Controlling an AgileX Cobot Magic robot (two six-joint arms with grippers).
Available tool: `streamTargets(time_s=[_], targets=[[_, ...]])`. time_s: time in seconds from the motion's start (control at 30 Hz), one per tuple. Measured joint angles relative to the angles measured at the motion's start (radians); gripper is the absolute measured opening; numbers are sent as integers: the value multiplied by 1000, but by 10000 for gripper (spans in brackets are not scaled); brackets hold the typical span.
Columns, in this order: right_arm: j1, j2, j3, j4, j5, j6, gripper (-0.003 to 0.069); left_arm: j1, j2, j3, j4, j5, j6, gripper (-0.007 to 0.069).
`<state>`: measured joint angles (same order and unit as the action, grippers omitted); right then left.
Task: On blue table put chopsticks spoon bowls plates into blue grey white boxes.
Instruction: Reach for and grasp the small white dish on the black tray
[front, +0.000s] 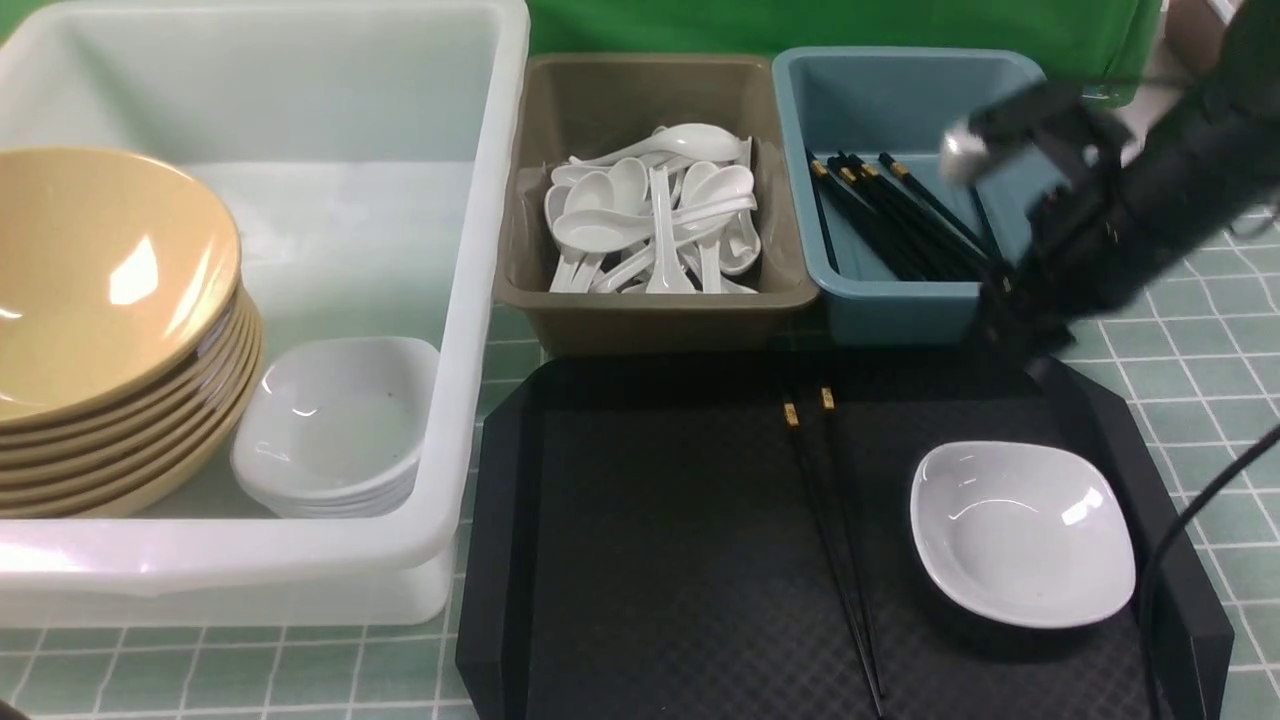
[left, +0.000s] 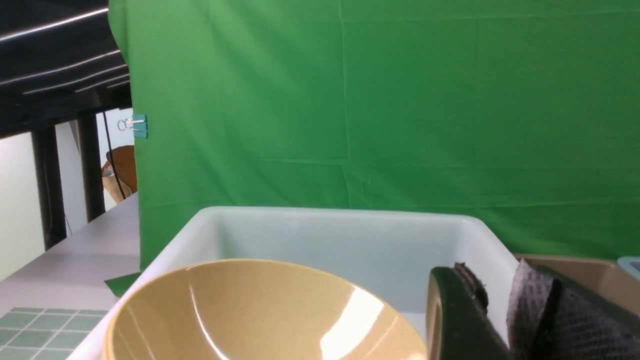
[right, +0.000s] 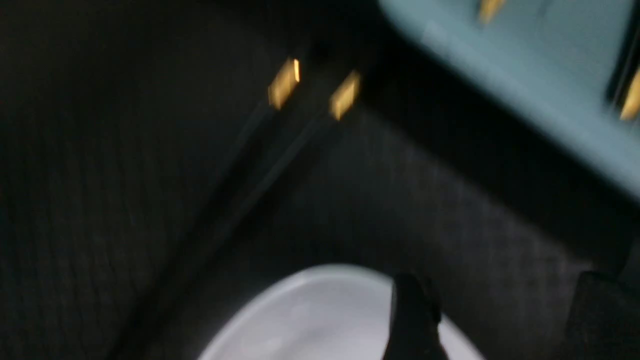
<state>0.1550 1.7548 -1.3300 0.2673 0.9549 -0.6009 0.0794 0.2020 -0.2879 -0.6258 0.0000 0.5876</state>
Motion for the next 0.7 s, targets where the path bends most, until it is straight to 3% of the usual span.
streamTargets(time_s=[0.37, 0.5, 0.7], targets=[[0, 57, 174, -101, -128, -85, 434, -1, 0, 51, -108, -100, 0, 130], [0, 84, 174, -97, -120, -85, 387, -1, 0, 51, -110, -102, 0, 130], [0, 93, 134, -90, -52, 21, 343, -1, 0, 51, -111, -102, 0, 130]])
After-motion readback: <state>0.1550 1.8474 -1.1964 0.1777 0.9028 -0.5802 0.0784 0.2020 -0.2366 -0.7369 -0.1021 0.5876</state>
